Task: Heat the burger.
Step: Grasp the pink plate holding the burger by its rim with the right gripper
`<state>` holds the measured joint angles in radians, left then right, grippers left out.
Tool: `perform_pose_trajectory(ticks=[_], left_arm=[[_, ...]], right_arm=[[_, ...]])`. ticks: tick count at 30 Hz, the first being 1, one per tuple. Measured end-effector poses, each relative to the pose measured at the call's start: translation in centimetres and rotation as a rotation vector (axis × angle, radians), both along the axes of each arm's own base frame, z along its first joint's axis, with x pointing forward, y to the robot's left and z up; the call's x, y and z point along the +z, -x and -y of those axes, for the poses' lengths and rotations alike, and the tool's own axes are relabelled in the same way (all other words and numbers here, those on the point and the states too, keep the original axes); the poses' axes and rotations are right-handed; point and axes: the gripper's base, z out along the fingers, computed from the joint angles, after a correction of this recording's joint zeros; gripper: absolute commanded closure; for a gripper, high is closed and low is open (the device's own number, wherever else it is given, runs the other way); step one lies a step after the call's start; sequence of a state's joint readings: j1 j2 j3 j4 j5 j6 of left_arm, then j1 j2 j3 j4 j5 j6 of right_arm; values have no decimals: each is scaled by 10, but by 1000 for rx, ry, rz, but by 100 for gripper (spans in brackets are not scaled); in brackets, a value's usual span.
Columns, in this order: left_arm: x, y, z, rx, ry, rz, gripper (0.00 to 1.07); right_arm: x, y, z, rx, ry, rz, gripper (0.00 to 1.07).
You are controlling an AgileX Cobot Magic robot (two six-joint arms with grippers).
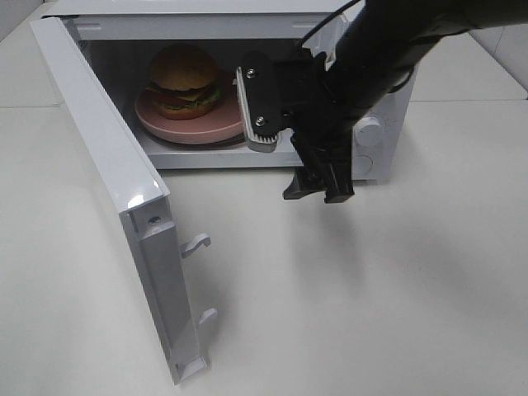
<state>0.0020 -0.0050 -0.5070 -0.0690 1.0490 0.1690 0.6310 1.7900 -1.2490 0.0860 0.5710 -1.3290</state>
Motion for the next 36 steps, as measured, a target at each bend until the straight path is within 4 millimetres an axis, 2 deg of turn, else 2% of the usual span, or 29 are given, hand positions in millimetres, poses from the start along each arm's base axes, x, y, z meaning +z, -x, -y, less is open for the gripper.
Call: perform_pose_trajectory(ticks=[4,12,24,31,36], left_arm=[[0,0,0,0,0,0,2],[0,0,0,0,0,0,2],[0,0,0,0,0,0,2],[0,0,0,0,0,0,2],[0,0,0,0,0,0,2]], right_arm=[[0,-21,-21,64,14,54,25],[-8,-39,-46,122,30,83,27],[-28,-63,-73,135,24,89,31],[-45,-72,-83,135,34,71,31],[-50,-77,-88,117,24,69,31]])
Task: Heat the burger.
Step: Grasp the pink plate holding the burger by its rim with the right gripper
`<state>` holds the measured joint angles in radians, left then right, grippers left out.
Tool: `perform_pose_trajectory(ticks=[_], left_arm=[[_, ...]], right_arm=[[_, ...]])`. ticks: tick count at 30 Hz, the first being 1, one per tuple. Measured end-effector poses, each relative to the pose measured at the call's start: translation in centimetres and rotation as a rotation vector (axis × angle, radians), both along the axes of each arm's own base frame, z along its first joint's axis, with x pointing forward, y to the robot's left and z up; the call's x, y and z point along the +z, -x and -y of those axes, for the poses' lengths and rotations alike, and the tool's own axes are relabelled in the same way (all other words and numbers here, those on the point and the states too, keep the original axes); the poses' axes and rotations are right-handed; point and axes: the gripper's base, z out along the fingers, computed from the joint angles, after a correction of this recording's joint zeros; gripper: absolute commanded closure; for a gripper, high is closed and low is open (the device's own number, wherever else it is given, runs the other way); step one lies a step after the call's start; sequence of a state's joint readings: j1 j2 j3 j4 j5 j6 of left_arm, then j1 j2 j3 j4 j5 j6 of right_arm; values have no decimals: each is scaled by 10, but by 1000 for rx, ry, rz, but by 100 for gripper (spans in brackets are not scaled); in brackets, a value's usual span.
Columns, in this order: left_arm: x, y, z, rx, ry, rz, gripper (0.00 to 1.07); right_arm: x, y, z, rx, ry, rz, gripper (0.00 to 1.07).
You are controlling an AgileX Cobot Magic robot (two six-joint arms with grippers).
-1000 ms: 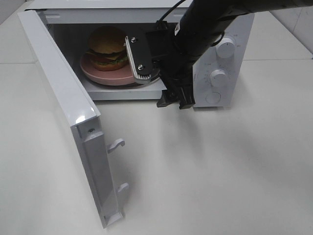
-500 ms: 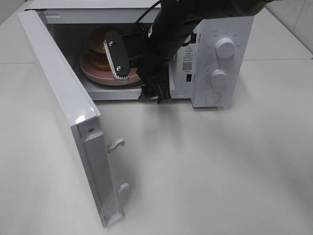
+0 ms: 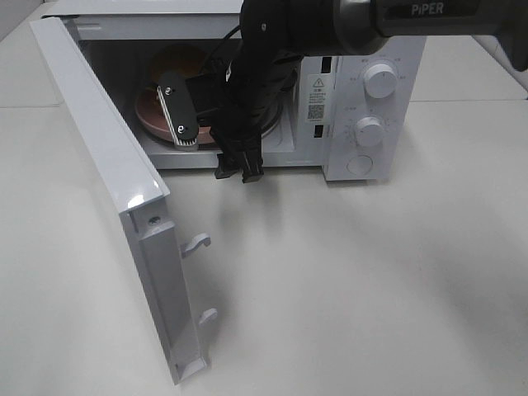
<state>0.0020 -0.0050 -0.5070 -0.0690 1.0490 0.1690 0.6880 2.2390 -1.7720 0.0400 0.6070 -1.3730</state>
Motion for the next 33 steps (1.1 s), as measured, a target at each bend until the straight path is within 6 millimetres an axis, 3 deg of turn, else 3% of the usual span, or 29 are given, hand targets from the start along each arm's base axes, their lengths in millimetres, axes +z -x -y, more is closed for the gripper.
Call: perform_pose_trajectory(ticks=[33], left_arm=[[0,0,0,0,0,0,2]], right_arm=[[-6,-4,-7,-22,10,-37,31]])
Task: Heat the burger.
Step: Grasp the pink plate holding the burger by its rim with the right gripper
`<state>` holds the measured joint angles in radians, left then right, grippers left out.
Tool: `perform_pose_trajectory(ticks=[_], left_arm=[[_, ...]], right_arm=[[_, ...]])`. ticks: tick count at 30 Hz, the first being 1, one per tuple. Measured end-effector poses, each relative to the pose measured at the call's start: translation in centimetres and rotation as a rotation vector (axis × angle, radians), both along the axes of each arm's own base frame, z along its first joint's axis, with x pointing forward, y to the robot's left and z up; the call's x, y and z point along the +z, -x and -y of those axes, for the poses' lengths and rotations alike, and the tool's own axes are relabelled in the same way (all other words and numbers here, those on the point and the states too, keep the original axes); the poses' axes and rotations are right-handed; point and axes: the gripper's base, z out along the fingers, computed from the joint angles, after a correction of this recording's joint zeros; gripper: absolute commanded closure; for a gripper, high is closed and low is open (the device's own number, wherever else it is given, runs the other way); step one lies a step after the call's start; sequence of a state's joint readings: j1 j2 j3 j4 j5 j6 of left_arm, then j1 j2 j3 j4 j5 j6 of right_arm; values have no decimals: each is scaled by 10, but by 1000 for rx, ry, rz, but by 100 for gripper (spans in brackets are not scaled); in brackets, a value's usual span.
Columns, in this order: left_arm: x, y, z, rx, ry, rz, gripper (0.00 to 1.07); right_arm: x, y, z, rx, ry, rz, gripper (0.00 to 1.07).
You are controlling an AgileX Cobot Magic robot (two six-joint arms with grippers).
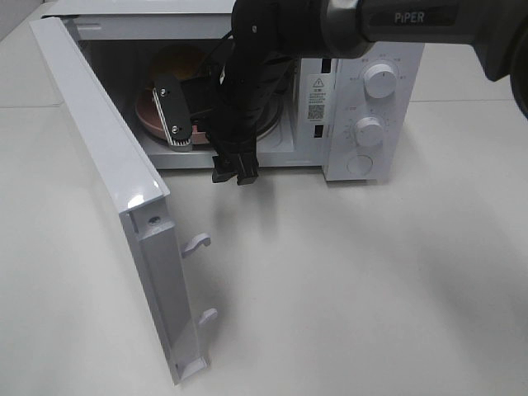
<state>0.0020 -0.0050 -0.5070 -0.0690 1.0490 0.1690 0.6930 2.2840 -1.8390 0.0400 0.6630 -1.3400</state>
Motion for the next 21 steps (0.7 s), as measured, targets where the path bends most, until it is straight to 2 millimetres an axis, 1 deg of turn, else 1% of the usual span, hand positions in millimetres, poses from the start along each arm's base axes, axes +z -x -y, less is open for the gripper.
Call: perform_pose_trajectory(ticks=[14,21], left_arm=[[0,0,0,0,0,0,2],[0,0,0,0,0,0,2]], right_arm=[[0,0,0,-12,0,2,31],[2,-4,-1,-37,-25,34,31]])
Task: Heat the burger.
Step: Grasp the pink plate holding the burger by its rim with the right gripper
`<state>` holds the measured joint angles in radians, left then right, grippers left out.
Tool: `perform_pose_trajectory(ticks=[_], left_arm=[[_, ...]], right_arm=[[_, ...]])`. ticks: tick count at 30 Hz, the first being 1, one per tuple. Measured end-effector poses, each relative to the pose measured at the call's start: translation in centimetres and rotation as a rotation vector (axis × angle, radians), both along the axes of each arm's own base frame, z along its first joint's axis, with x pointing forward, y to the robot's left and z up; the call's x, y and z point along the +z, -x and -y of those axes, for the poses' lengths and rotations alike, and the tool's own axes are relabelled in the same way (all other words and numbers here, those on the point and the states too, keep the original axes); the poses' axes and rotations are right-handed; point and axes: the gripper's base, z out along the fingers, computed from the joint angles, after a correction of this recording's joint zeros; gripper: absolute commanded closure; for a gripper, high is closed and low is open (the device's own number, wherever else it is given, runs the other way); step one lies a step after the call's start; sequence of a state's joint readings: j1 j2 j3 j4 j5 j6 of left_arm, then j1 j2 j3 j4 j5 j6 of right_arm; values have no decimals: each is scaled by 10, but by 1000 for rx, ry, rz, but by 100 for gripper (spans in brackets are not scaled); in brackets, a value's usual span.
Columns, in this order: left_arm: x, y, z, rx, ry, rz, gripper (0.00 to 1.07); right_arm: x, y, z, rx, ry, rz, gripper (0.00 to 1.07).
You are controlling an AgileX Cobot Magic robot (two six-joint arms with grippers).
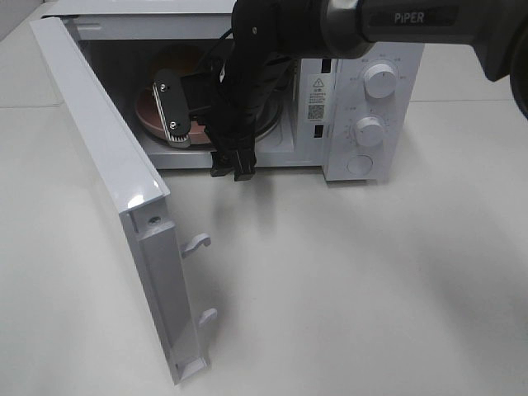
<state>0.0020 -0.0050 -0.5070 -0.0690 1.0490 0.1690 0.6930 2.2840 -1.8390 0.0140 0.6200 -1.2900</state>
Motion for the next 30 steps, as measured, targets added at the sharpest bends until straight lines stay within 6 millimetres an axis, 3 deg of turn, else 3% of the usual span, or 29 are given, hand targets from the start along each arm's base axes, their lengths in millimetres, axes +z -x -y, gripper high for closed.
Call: perform_pose_trajectory(ticks=[15,30], left_arm=[[0,0,0,0,0,0,2],[0,0,0,0,0,0,2]], right_arm=[[-9,-25,-19,-104,-38,-8,31],[-17,-28,-20,-106,-31,-15,31]])
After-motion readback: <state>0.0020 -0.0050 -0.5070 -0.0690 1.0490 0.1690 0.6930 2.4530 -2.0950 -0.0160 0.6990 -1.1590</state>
